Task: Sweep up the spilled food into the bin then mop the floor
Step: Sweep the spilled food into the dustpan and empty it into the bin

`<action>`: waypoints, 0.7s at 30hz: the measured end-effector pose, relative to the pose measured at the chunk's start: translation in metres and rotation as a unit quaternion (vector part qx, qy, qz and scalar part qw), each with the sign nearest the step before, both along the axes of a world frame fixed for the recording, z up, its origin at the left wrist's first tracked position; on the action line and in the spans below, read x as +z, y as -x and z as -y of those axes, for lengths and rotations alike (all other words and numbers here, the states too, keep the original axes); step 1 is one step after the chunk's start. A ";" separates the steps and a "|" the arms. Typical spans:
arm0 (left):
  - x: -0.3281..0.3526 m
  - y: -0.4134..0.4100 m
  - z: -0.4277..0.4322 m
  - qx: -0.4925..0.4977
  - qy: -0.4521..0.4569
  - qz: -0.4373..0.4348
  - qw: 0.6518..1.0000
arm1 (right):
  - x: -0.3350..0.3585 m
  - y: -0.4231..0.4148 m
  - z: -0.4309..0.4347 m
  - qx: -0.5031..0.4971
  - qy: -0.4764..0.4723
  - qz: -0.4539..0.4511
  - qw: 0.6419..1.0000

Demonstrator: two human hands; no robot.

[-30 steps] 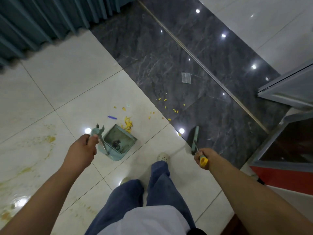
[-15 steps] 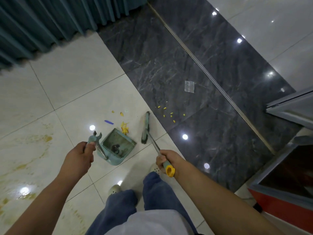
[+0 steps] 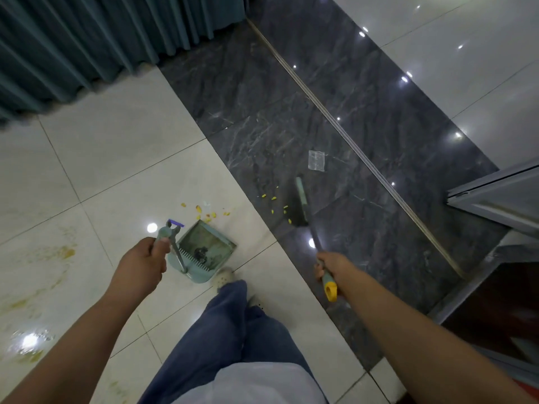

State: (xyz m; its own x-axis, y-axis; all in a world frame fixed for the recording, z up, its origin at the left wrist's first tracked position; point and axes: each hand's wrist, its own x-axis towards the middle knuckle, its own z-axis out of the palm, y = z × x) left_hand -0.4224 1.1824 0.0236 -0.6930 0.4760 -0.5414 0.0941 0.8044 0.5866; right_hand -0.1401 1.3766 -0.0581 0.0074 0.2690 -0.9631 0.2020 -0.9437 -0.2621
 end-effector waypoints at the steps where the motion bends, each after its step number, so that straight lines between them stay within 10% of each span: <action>1: -0.001 0.003 -0.006 -0.006 -0.002 0.001 1.000 | -0.003 -0.003 -0.010 0.005 -0.015 0.010 1.000; 11: -0.009 0.062 -0.056 -0.016 -0.014 0.038 0.999 | -0.011 0.022 -0.066 0.057 -0.038 0.055 0.996; 21: -0.012 0.128 -0.103 -0.008 -0.008 0.050 0.999 | -0.017 0.124 -0.037 0.061 0.141 0.035 0.987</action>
State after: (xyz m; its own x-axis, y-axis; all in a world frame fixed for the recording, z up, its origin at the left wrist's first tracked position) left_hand -0.5503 1.2852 0.0114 -0.6289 0.4950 -0.5996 0.0472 0.7941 0.6060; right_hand -0.2639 1.4135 -0.0748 0.0608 -0.0073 -0.9981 0.3275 -0.9445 0.0268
